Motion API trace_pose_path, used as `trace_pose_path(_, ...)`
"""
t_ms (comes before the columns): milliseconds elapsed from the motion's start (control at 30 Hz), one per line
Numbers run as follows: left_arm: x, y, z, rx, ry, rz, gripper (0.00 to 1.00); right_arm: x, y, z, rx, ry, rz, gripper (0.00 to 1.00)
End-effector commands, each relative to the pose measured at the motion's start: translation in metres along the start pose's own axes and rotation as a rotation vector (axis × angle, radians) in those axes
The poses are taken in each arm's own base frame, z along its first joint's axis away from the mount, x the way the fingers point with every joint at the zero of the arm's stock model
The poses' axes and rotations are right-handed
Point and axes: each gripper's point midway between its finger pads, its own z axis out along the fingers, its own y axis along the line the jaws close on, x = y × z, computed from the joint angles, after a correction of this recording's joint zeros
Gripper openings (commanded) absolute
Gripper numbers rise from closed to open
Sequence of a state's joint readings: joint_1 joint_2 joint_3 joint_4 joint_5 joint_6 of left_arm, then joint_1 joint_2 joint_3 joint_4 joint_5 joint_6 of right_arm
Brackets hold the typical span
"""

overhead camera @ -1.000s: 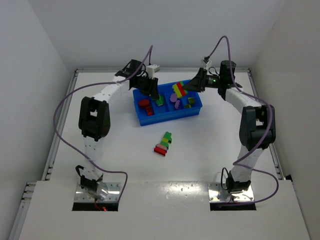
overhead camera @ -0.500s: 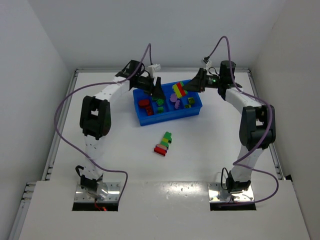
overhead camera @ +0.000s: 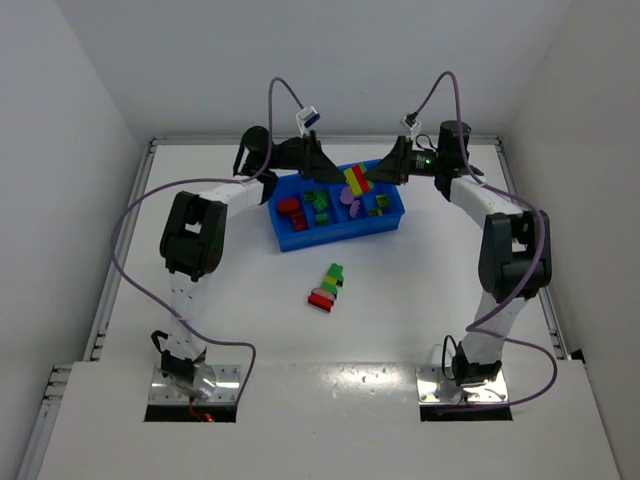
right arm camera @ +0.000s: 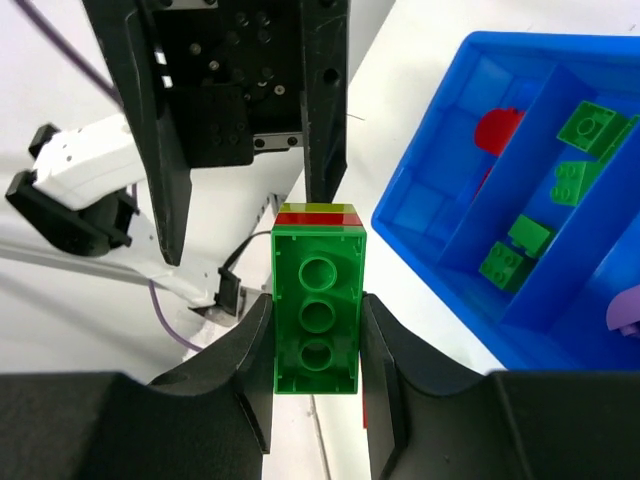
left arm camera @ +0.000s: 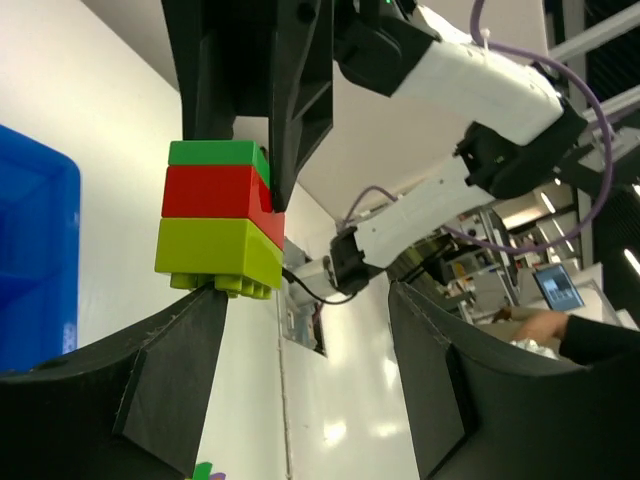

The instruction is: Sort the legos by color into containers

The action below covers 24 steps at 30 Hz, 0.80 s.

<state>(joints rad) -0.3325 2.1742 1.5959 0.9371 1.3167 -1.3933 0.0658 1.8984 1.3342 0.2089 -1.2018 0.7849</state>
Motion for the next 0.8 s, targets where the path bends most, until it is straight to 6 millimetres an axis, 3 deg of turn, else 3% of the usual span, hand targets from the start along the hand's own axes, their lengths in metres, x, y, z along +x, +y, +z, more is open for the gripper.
trace_pose_path(0, -0.002, -0.057, 0.002, 0.132, 0.021, 0.225, 0.71, -0.001, 0.018, 0.007, -0.032, 0.008, -0.080, 0.00)
trace_pose_path(133, -0.007, -0.061, 0.003, 0.127, 0.020, 0.234, 0.71, -0.001, 0.024, 0.011, -0.049, 0.017, -0.098, 0.00)
trace_pose_path(367, -0.002, -0.043, 0.003, 0.100, 0.020, 0.211, 0.71, -0.005, 0.030, 0.010, -0.053, 0.012, -0.107, 0.00)
trace_pose_path(500, -0.001, -0.016, 0.004, 0.013, 0.022, 0.184, 0.71, -0.008, 0.038, 0.008, -0.057, 0.007, -0.125, 0.00)
trace_pose_path(567, -0.015, -0.007, 0.007, -0.049, 0.008, 0.213, 0.70, -0.011, 0.040, 0.004, -0.054, -0.003, -0.134, 0.00)
trace_pose_path(633, -0.009, 0.028, 0.001, -0.204, 0.046, 0.202, 0.68, -0.012, 0.044, 0.003, -0.056, -0.006, -0.143, 0.00)
trace_pose_path(767, -0.007, 0.041, -0.003, -0.270, 0.068, 0.196, 0.67, -0.013, 0.048, 0.002, -0.057, -0.008, -0.151, 0.00)
